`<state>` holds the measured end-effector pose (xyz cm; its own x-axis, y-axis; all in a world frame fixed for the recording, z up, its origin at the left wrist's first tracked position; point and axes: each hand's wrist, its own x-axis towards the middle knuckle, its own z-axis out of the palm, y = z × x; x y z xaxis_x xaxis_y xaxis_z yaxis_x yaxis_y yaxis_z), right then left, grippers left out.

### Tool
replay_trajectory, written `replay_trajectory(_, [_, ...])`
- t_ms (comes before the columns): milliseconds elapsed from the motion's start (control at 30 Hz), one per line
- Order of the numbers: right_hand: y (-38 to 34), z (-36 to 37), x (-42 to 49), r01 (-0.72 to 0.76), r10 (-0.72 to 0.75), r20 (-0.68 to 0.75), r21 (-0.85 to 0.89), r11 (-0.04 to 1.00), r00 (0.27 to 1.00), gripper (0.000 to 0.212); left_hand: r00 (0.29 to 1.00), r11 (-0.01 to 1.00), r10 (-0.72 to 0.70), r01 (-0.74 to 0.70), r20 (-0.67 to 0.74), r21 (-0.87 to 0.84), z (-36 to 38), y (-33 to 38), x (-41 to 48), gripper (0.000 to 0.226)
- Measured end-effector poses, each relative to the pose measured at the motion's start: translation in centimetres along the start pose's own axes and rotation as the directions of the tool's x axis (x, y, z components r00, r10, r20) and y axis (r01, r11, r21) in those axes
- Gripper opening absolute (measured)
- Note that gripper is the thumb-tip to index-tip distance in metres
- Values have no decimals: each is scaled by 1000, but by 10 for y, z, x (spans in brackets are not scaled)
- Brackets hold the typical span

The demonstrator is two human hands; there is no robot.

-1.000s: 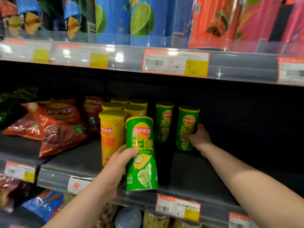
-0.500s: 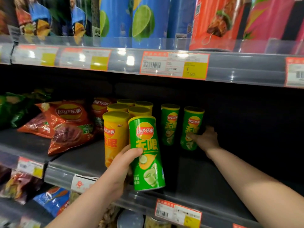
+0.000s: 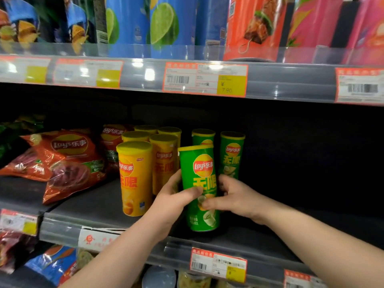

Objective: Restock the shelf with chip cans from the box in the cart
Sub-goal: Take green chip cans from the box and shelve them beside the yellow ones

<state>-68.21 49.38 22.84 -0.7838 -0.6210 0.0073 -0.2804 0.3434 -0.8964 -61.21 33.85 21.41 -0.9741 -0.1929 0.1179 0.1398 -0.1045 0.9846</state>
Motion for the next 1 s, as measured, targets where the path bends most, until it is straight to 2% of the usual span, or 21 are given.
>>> replay_trajectory(67, [1,2,4,-9,6,-75,-37,999,997,88,997,972,80,-77,-4,222,-7,-4,0,61])
replay_trajectory(100, [1,4,7,-14,9,-125,-41,999,992,81,988,912,152,-139,-4,385,-13,-5,-1,64])
replay_trajectory(133, [1,5,10,-17,9,-173,-47,999,985,74,973,800,231,-199,15,566,-20,-8,-2,64])
replay_trajectory(200, [2,9,19,-35,14,-259,-79,996,966,69,949,464,293,-248,116,850,-33,-12,-7,66])
replay_trajectory(233, [3,11,25,-48,20,-293,-89,995,956,69,947,298,272,-249,168,921,-38,-15,-9,72])
replay_trajectory(267, [5,13,32,-59,27,-322,-90,994,946,68,948,172,234,-257,214,951,-42,-18,-11,76])
replay_trajectory(300, [8,16,38,-63,27,-345,-94,994,938,68,948,87,204,-267,246,960,-46,-22,-12,79])
replay_trajectory(333, [10,19,45,-67,24,-367,-103,992,930,69,945,46,197,-276,262,960,-47,-25,-12,78])
replay_trajectory(500, [19,25,73,-93,17,-469,-139,986,883,72,901,72,333,-319,279,945,-54,-37,-10,39])
replay_trajectory(667, [22,23,87,-156,45,-538,-162,974,842,70,889,123,362,-342,279,932,-53,-40,-10,43])
replay_trajectory(1000, [18,17,109,-269,92,-576,-231,935,812,71,874,121,394,-356,284,927,-55,-43,-8,37])
